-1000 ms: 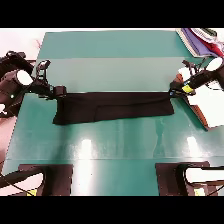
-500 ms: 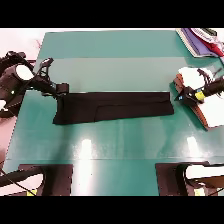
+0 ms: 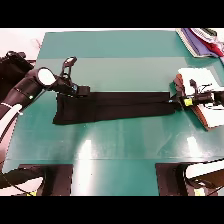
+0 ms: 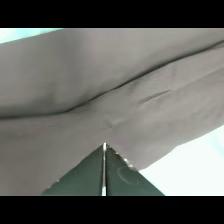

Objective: Fold the shirts.

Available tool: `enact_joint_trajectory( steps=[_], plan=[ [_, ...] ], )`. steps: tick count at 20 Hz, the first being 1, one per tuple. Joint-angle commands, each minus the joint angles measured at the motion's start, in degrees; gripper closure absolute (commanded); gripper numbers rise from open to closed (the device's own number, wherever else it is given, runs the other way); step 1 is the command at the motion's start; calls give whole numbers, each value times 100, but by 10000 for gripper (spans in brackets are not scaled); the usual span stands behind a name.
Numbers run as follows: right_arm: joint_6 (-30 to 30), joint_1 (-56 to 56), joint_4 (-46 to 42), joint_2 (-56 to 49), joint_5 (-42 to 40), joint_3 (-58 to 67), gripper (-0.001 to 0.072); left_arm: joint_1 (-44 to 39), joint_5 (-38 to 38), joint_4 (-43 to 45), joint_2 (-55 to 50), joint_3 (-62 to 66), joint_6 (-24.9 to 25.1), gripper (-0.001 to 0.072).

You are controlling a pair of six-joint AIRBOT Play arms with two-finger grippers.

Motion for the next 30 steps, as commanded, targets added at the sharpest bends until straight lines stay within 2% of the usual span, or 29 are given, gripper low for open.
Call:
enact_joint_trajectory(
  steps=[1,2,6,11,16,23,27,30],
  plan=[
    [-341,275,118,-31,-192,-24,663,-365,363,-157,-262,28,-164,681],
    [-433,319,116,92,-114,-15,691,-435,415,-262,-420,83,-162,681],
    [-345,638,109,1043,243,525,693,-717,474,-514,-1360,671,-114,681],
    [503,1495,114,2050,302,1700,693,-1010,470,-612,-2474,1545,-118,681],
    [1003,2505,109,2184,291,2726,692,-1021,551,-931,-2955,1978,-74,681],
    [1292,3620,120,2184,-149,3110,692,-988,697,-1040,-3086,2205,-74,681],
    [1294,4111,127,2140,-686,3110,692,-485,-151,-514,-2789,2822,-76,681],
    [1287,4710,610,1821,-1209,3110,692,297,-514,-31,-2092,3071,-74,681]
  ],
)
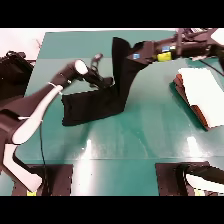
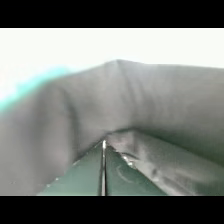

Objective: Fold the shirts.

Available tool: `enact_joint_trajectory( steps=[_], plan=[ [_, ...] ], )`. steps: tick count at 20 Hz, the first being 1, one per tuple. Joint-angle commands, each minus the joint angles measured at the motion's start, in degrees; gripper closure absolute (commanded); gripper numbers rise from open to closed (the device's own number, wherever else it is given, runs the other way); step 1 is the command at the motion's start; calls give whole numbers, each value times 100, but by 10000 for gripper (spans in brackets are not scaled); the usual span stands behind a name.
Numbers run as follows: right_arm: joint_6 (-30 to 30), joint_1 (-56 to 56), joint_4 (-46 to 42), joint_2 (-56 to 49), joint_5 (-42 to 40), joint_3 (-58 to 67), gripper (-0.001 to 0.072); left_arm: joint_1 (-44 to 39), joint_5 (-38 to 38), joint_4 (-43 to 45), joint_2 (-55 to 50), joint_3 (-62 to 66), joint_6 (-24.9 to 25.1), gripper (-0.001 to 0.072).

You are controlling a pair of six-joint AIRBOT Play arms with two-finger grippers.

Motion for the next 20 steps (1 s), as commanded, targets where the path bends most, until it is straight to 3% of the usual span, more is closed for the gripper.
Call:
enact_joint_trajectory(
  steps=[1,4,5,6,8,9,11,13,19,20],
  plan=[
    [-87,822,505,-409,-841,15,691,833,-562,590,734,306,4,681],
    [-485,1923,898,-1154,-2129,17,688,1617,-719,1080,1639,317,4,680],
    [-763,2306,1110,-1456,-2588,20,658,1812,-765,1204,1893,317,4,680],
    [-986,2627,1307,-1764,-2951,83,512,1996,-809,1281,2129,317,7,680],
    [-1045,3008,1325,-2376,-3128,577,297,2249,-833,1292,2459,317,20,680],
    [-1043,3056,1335,-2643,-2894,909,238,2310,-859,1287,2555,319,87,680],
    [-1040,2861,1172,-2841,-2046,1342,283,2317,-984,1279,2677,317,234,680],
    [-903,2422,527,-2741,-1268,1335,283,2288,-1193,1222,2691,317,299,680],
    [-179,326,-1381,-1685,-186,-811,277,2164,-1357,1128,2675,299,365,681],
    [-70,-66,-1349,-1661,-22,-1134,163,2063,-1316,1126,2660,299,435,681]
  ],
)
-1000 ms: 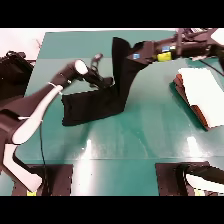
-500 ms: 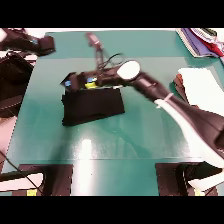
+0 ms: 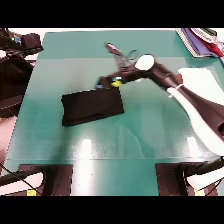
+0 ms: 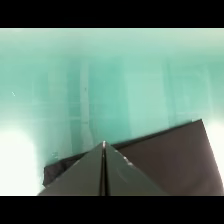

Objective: Fold the shirts.

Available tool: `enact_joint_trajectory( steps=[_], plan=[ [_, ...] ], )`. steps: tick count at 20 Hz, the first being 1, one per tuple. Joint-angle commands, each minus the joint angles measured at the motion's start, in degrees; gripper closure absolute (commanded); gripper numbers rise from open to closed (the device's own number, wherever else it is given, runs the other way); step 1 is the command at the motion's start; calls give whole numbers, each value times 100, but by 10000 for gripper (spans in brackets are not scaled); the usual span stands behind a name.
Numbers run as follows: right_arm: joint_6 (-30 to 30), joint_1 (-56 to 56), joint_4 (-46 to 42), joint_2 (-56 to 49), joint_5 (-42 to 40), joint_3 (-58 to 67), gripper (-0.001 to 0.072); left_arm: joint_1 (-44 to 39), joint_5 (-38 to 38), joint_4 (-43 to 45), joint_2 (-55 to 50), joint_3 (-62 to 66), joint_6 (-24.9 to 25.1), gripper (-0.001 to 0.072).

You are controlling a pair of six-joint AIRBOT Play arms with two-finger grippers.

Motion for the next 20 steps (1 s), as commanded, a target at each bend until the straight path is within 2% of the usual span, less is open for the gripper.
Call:
enact_joint_trajectory(
  steps=[1,5,11,14,16,17,20],
  plan=[
    [507,-1268,-522,260,699,-1137,62,-258,37,-13,-17,-2,140,681],
    [490,-1801,721,-254,612,-1696,90,-658,254,-13,-26,-122,140,681],
    [461,-756,1401,-1399,358,-802,93,-719,155,-17,-26,-203,140,680],
    [448,-236,1945,-1963,-42,-118,339,-719,98,-31,-26,-203,140,680],
    [413,-28,1939,-2175,-173,341,590,-719,20,-35,-26,-203,136,680],
    [317,-4,1915,-2190,-216,514,691,-719,0,-74,-26,-203,136,681],
    [450,-289,1360,-1919,-214,1012,692,-719,20,-409,-26,-203,138,682]
  ],
)
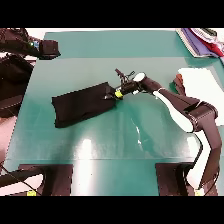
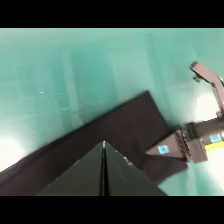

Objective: Fold the shirts.

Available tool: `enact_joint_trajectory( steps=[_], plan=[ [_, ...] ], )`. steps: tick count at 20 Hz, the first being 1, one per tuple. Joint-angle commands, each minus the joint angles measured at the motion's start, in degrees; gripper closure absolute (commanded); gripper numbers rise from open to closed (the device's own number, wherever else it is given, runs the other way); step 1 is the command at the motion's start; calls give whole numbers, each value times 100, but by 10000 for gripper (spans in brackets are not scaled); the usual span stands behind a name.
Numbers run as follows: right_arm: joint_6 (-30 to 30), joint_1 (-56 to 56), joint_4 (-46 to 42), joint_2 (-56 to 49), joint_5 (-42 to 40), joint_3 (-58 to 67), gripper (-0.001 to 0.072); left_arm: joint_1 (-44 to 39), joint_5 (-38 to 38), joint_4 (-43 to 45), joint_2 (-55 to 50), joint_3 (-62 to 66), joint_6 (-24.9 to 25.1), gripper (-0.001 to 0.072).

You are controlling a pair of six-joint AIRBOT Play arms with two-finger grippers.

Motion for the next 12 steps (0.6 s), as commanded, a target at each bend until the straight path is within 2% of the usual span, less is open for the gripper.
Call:
enact_joint_trajectory(
  steps=[1,6,12],
  plan=[
    [256,-326,-748,256,-55,656,692,-4,-28,-289,-2,-2,0,682],
    [654,-2055,-2345,1482,332,970,692,-59,37,-501,-2,-2,11,682],
    [734,-4269,-2524,2205,553,968,692,-839,697,-444,-2,-2,63,681]
  ],
)
